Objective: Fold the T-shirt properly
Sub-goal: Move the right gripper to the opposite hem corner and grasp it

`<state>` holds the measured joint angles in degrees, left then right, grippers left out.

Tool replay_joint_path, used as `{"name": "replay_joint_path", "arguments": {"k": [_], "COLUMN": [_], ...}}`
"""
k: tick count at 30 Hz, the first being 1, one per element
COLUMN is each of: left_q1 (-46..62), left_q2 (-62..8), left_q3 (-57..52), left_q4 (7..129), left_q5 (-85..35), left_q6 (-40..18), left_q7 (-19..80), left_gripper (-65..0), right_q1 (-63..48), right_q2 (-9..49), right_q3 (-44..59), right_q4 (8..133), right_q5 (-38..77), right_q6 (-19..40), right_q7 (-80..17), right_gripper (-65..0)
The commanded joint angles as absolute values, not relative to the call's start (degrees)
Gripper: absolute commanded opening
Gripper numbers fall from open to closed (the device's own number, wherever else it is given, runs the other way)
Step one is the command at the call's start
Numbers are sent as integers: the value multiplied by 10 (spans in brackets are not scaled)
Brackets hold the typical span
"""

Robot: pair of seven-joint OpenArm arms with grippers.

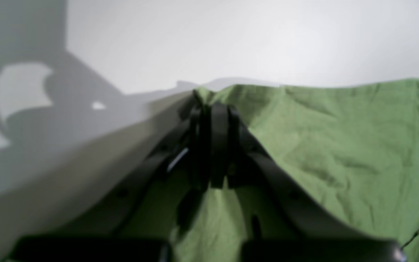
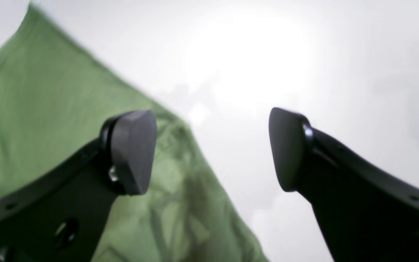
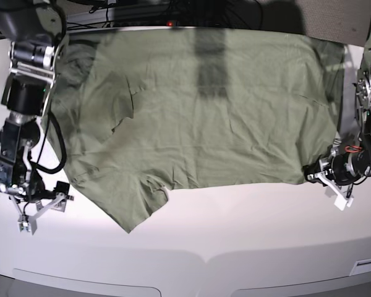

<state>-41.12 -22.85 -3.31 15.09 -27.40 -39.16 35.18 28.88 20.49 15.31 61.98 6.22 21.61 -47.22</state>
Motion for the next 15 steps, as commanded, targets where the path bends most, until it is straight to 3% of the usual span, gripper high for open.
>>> {"name": "replay_joint_path", "arguments": {"k": [1,7,12,15], "left_q1": [-430,-430,-430,-430], "left_q2": [-238,-238,-238,-238], "left_q3": [-33,-33,-33,-33], "left_q4": [159,159,159,159], "left_q5": [-281,-281,-281,-281], "left_q6": [-395,-395,-394,-394], "left_q7": [347,347,347,346], "left_gripper": [-650,-650,-650,-650], "right_q1": [315,361,363,363], "right_q2": [212,213,213,212], "right_q3": [154,154,154,154], "right_q4": [603,449,399,384], "right_q5": [64,63,62,65], "right_q6": [216,221,223,258], "right_q7": [-465,-434,-406,-403], "right_gripper": [-175,-175,-175,-175]}}
